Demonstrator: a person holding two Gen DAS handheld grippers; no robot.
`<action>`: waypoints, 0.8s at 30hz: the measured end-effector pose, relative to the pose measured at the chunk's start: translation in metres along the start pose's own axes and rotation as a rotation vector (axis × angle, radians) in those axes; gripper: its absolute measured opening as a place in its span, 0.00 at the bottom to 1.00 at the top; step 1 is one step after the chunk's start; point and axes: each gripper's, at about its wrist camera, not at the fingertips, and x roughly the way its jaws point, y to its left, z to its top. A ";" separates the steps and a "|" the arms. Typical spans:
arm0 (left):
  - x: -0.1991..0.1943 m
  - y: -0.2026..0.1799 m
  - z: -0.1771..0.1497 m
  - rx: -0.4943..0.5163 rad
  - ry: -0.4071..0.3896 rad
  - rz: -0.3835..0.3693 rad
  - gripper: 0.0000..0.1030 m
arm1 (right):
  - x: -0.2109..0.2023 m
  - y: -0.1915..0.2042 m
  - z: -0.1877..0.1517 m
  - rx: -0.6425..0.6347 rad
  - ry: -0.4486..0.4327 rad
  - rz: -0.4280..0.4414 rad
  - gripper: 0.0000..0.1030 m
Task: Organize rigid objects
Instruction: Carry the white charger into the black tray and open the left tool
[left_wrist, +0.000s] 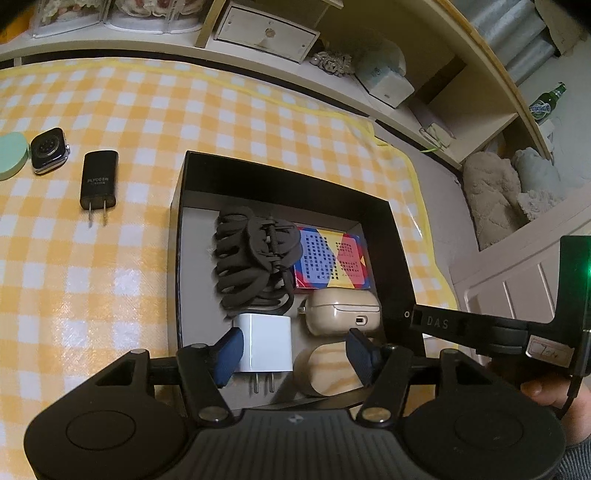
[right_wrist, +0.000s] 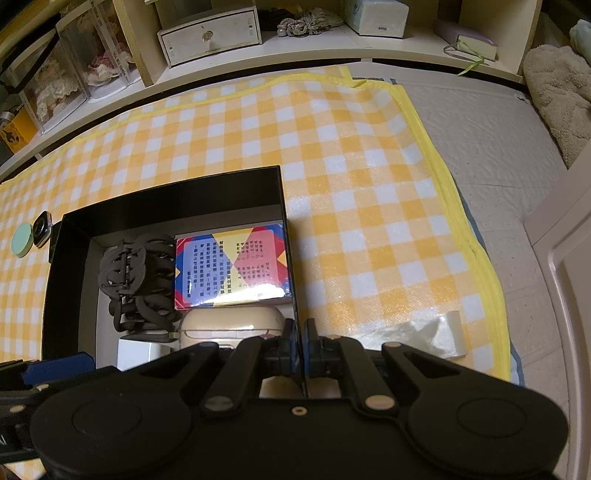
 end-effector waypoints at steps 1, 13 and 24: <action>0.000 0.001 0.000 -0.002 0.002 -0.002 0.60 | 0.000 0.000 0.000 0.000 0.000 0.000 0.05; 0.000 -0.006 0.000 0.030 0.025 -0.005 0.67 | 0.000 0.000 0.000 -0.001 0.000 -0.001 0.05; 0.021 -0.022 0.001 0.170 0.039 0.022 0.89 | 0.000 0.000 0.000 0.000 0.001 -0.001 0.05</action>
